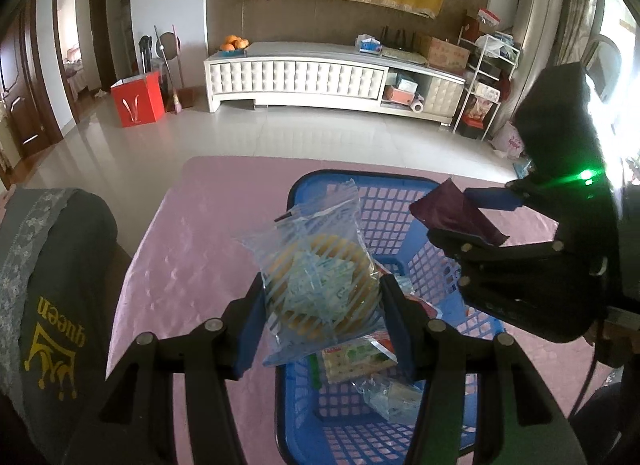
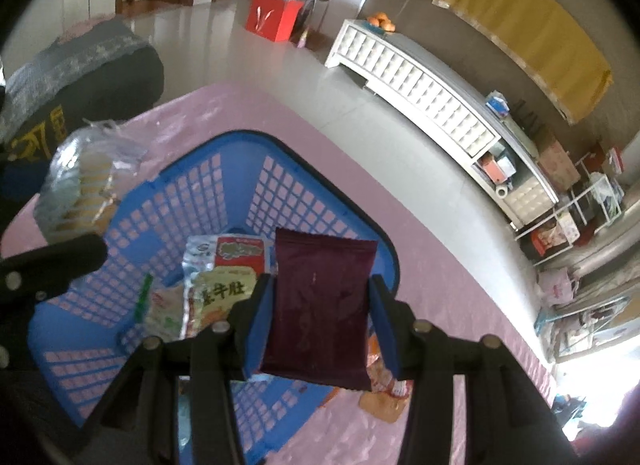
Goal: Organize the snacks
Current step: 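Open the right gripper to drop the maroon packet while the left releases the biscuit bag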
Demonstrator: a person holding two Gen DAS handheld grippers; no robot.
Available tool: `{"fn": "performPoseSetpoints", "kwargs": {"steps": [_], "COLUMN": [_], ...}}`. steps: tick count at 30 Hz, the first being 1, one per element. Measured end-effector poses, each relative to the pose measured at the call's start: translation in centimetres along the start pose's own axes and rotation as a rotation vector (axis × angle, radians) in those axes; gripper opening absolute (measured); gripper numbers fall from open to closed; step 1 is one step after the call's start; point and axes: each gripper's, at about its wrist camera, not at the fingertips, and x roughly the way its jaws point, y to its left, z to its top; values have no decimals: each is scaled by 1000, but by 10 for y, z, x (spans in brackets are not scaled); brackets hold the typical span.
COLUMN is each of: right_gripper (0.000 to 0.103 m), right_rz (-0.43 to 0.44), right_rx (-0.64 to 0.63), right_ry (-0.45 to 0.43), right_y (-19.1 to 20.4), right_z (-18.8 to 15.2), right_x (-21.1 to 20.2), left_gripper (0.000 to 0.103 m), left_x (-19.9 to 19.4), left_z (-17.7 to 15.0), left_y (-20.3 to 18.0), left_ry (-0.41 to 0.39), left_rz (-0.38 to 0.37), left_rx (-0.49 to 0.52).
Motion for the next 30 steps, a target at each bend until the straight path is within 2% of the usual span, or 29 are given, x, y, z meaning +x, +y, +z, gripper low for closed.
{"fn": "performPoseSetpoints", "kwargs": {"steps": [2, 3, 4, 6, 10, 19, 30], "right_gripper": [69, 86, 98, 100, 100, 100, 100], "right_rz": [-24, -79, -128, -156, -73, -28, -3], "right_rx": [-48, -79, -89, -89, -21, 50, 91], "right_ry": [8, 1, -15, -50, -51, -65, -65], "right_y": [4, 9, 10, 11, 5, 2, 15], "right_z": [1, -1, -4, -8, -17, -24, -36], "right_x": [6, 7, 6, -2, -19, -54, -71], "left_gripper": [52, 52, 52, 52, 52, 52, 52], "left_x": [4, 5, 7, 7, 3, -19, -32], "left_z": [-1, -2, -2, -4, -8, -13, -23], "left_y": [1, 3, 3, 4, 1, -7, -15], "left_ry": [6, 9, 14, 20, 27, 15, 31], "left_rz": [0, 1, 3, 6, 13, 18, -11], "left_rx": [-2, -3, -4, -5, 6, 44, 75]}}
